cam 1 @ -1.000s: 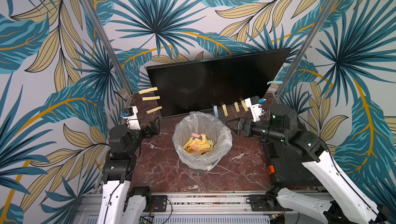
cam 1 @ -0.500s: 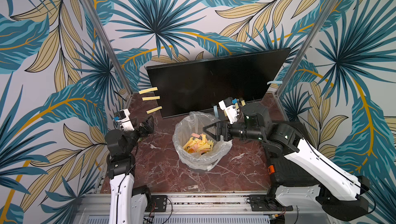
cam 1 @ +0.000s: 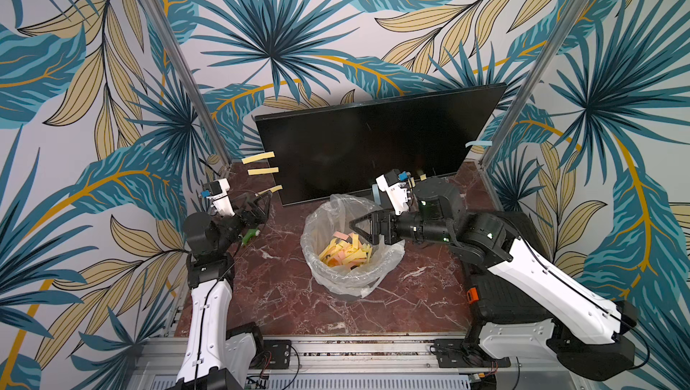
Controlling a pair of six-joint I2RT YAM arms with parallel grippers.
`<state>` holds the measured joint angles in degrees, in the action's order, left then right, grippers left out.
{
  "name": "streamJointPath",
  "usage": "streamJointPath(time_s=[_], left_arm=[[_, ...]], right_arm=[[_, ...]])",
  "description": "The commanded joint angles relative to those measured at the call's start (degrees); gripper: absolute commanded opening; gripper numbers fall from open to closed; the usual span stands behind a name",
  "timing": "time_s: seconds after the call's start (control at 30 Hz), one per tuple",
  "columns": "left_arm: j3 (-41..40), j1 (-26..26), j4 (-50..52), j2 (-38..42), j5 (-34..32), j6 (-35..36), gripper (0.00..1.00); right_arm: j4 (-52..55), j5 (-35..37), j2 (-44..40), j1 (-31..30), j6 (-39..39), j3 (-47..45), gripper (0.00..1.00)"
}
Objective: Remove the sticky note from the monitor
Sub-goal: Tear off the sticky note from the monitor.
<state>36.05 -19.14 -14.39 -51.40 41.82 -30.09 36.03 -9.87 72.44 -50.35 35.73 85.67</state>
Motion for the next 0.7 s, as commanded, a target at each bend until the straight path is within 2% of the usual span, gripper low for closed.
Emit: streamJointPath(time_s=[0.0,0.33,0.67], left_arm=[[1.9,-0.5,-2.8,-1.4,2.2,-0.1,0.99],[4.2,-0.5,-0.1,-5.8,5.6,1.6,0.94],[4.4,-0.4,0.3,-7.2,6.7,1.0,0.86]], right_arm=[[-2.2,0.1,1.2,-0.4,-1.0,0.9,0.87],[-3.2,-0.2,2.9,-0.3,-1.2,1.1,0.87],[-2.8,0.7,2.8,-0.4,-1.6,0.9,0.87]])
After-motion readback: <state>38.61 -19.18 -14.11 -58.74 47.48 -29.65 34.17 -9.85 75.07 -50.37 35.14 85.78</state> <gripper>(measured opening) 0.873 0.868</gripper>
